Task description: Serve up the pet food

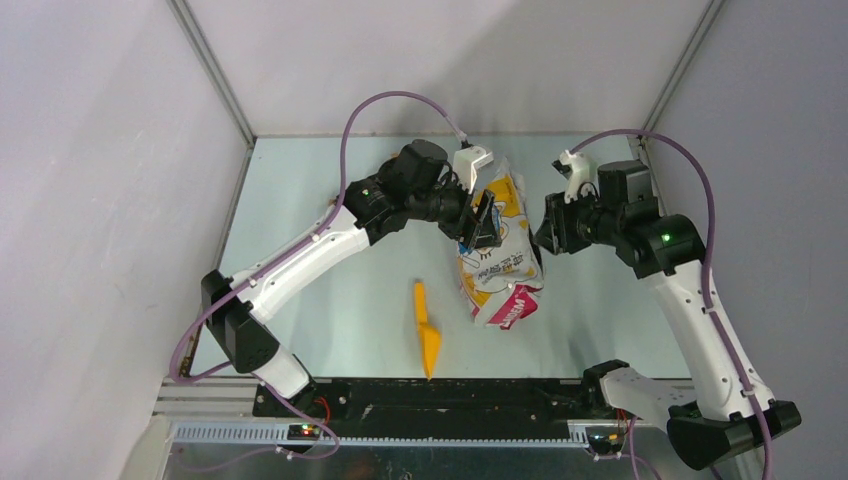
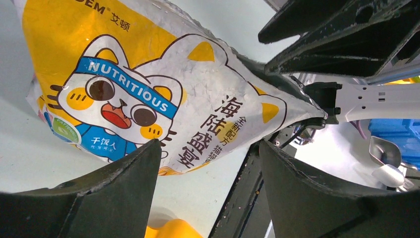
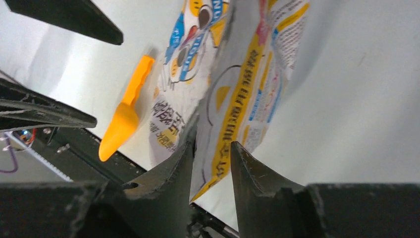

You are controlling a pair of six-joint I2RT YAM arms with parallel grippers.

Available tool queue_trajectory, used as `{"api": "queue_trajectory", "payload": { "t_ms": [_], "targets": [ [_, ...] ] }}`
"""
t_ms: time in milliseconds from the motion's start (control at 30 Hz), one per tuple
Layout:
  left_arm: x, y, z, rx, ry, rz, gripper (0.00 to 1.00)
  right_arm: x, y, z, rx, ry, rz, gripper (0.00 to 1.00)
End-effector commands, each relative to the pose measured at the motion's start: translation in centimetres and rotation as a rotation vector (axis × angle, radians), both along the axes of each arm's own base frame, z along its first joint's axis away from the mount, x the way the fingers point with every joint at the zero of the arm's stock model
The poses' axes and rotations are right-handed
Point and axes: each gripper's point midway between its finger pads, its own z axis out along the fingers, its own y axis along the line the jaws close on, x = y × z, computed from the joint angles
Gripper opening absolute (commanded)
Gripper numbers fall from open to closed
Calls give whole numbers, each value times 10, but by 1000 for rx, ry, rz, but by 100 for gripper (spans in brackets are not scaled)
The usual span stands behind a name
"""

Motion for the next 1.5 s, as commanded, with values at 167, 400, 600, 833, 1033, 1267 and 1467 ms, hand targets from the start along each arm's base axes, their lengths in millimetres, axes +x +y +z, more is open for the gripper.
{"api": "queue_trajectory", "payload": {
  "t_ms": [167,400,600,833,1033,1267,1467],
  "targets": [
    [7,-12,54,-143,-16,82,76,11,-24,1,-133,-35,-81,31],
    [8,-21,56,-173,34,96,76,2,-13,-3,-117,15,-24,33],
    [7,-31,54,-165,86,154,73,2,0,-1,-103,13,19,35],
    [-4,-47,34,-111,142,202,64,2,-1,-10,-112,48,18,34],
    [-3,-52,10,-32,160,283,58,1,3,-13,-60,88,9,29],
    [6,-56,1,0,143,350,49,-1,3,-15,-29,109,-2,25],
    [13,-57,-3,22,126,399,45,-3,4,-17,-18,120,-8,24]
  ]
}}
